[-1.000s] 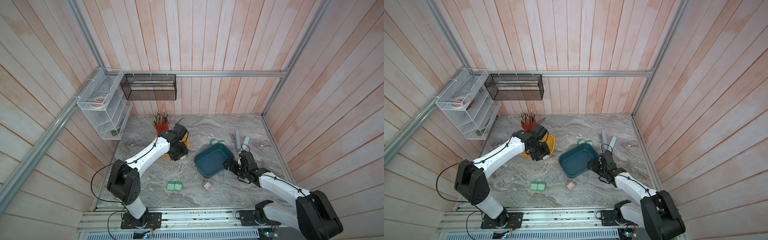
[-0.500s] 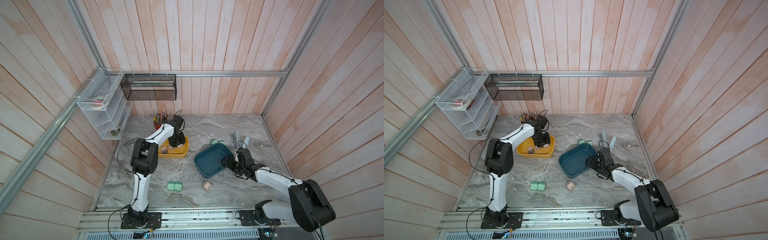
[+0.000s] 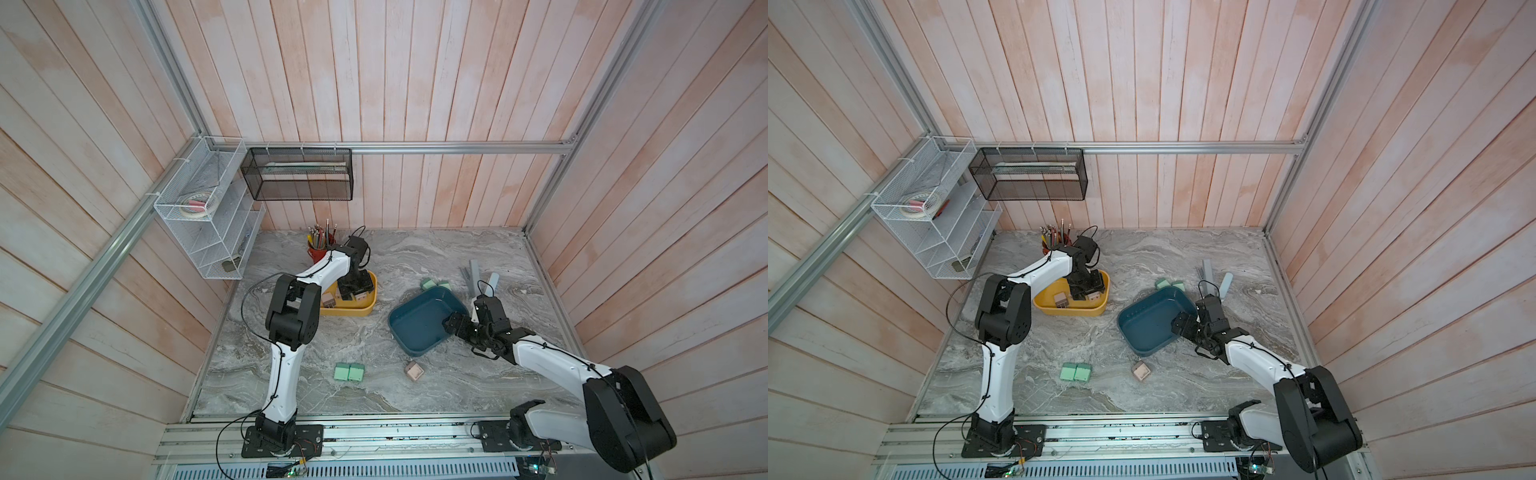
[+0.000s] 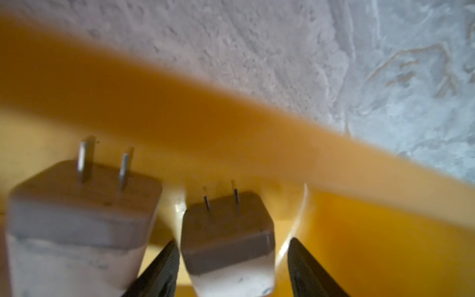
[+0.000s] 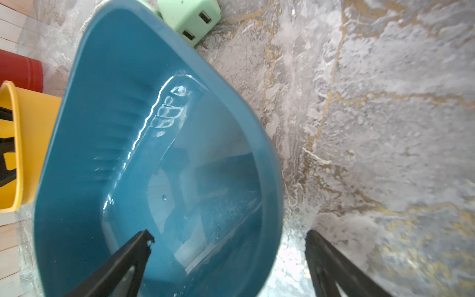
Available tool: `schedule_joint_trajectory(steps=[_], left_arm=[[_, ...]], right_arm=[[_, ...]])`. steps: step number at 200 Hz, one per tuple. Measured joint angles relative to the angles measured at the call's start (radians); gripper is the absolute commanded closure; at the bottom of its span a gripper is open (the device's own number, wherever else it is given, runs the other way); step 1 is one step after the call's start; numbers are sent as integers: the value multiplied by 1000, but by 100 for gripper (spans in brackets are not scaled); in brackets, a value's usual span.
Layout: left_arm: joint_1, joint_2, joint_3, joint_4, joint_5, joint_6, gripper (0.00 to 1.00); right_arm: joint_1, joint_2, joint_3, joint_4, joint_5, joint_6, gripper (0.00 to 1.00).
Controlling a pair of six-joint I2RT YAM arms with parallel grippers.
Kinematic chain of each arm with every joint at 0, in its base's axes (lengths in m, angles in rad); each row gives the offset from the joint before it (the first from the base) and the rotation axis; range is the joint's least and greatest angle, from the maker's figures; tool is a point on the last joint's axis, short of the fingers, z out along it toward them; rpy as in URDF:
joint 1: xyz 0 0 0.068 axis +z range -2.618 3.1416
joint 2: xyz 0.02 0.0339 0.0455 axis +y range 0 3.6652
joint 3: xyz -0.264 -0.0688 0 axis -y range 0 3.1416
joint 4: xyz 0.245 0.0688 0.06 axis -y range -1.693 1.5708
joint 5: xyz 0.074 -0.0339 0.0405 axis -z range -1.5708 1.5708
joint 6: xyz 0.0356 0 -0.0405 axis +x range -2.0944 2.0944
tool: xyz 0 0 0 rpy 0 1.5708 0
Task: Place the plugs by color into the storage box
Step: Place the plug in the storage box, then move the storage box to the center of the board.
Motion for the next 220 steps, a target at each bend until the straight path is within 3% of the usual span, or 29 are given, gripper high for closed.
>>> schedule_joint_trajectory(steps=[28, 57, 104, 155, 220], left_arm=[[0, -66, -8, -20, 0, -5, 30], [-2, -253, -34, -40, 0, -30, 29], [-48, -559, -195, -51, 0, -93, 29], [-82, -726, -518, -64, 26, -189, 29], [-82, -903, -594, -109, 26, -211, 29]], right_arm=[[13, -48, 0, -22, 4, 1, 4], [64, -91, 0, -44, 16, 15, 8], [249, -101, -3, -48, 47, 57, 14], [462, -43, -25, 33, 72, 130, 28], [572, 114, -26, 179, 95, 216, 32]])
